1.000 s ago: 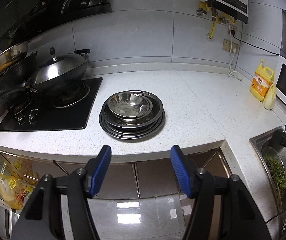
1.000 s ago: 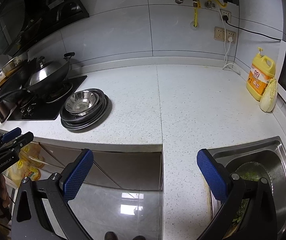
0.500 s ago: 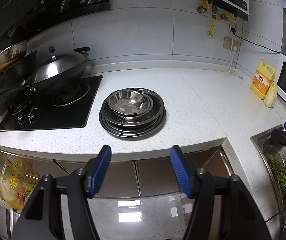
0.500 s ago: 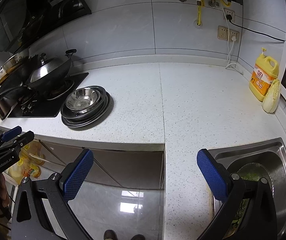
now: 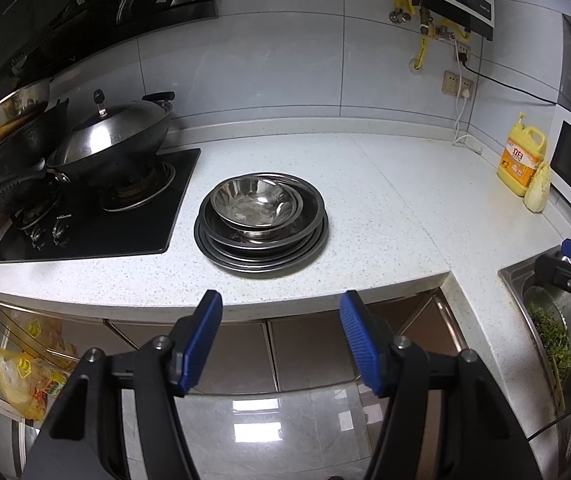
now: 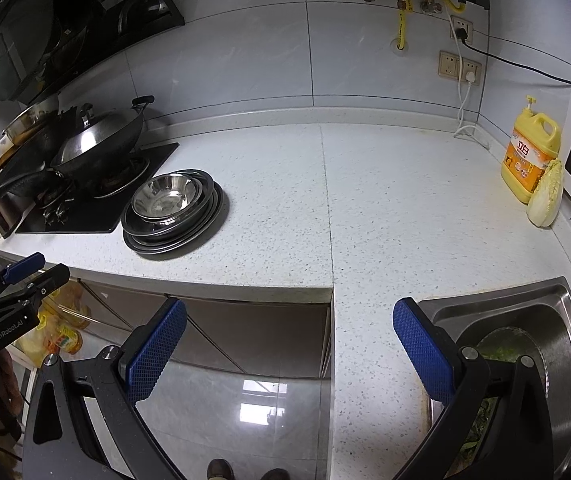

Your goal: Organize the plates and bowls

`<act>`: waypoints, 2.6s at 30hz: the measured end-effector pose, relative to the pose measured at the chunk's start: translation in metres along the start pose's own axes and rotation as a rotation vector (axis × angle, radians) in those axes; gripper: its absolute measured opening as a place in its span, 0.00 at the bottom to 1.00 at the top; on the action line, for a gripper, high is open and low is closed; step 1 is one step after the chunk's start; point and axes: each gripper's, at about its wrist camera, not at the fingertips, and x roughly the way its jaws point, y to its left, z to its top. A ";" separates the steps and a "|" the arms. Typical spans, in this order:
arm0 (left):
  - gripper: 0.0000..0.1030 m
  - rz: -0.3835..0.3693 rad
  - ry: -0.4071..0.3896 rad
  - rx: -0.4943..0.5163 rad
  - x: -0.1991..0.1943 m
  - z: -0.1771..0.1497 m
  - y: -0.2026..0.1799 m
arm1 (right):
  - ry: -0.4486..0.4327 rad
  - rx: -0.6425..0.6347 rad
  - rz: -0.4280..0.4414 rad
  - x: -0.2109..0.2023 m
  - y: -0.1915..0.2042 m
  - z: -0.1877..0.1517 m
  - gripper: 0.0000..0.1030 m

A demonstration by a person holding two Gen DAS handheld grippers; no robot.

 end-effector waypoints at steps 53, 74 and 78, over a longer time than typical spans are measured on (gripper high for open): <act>0.58 -0.062 -0.013 0.006 -0.010 -0.008 0.013 | -0.017 0.032 -0.005 -0.006 0.011 -0.021 0.99; 0.58 -0.077 -0.058 0.016 -0.020 -0.006 0.016 | -0.017 0.028 -0.026 -0.011 0.022 -0.023 0.99; 0.58 -0.077 -0.062 0.010 -0.023 -0.006 0.017 | -0.020 0.014 -0.023 -0.011 0.025 -0.022 0.99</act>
